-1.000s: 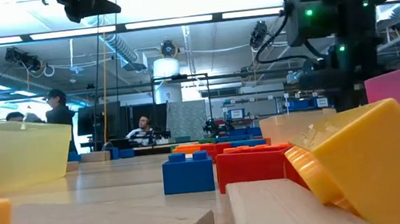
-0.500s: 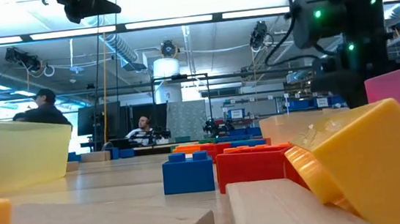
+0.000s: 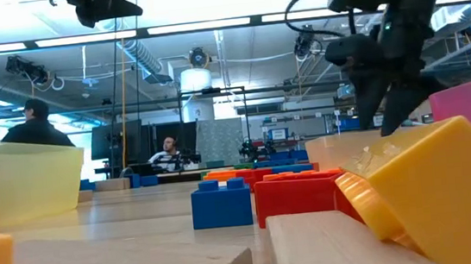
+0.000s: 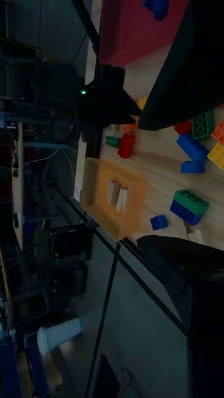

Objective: Sort blocks by size
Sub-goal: Put the large yellow game piece into the yellow bin

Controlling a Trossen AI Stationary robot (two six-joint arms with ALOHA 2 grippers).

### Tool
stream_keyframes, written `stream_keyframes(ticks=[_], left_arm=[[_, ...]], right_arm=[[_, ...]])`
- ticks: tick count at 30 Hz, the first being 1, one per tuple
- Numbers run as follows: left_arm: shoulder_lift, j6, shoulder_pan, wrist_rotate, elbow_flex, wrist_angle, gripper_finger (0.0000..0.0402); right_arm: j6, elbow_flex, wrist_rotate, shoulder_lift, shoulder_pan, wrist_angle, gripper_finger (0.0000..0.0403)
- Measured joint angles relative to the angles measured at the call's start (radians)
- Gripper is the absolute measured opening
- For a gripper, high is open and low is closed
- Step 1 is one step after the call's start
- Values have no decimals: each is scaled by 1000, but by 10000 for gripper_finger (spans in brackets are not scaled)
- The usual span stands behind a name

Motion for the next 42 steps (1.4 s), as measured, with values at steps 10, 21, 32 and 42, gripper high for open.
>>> stream_keyframes(ticks=[10, 21, 32, 42], left_arm=[[0, 0, 0, 0, 0, 0, 296], [0, 1, 0, 0, 0, 0, 296], [0, 1, 0, 0, 0, 0, 296], [0, 1, 0, 0, 0, 0, 296]], right_arm=[[-49, 5, 2, 126, -4, -21, 280], [-67, -2, 5, 147, -12, -69, 297], [-80, -2, -142, 146, -10, -94, 263], [-71, -1, -202, 144, -9, -133, 166]])
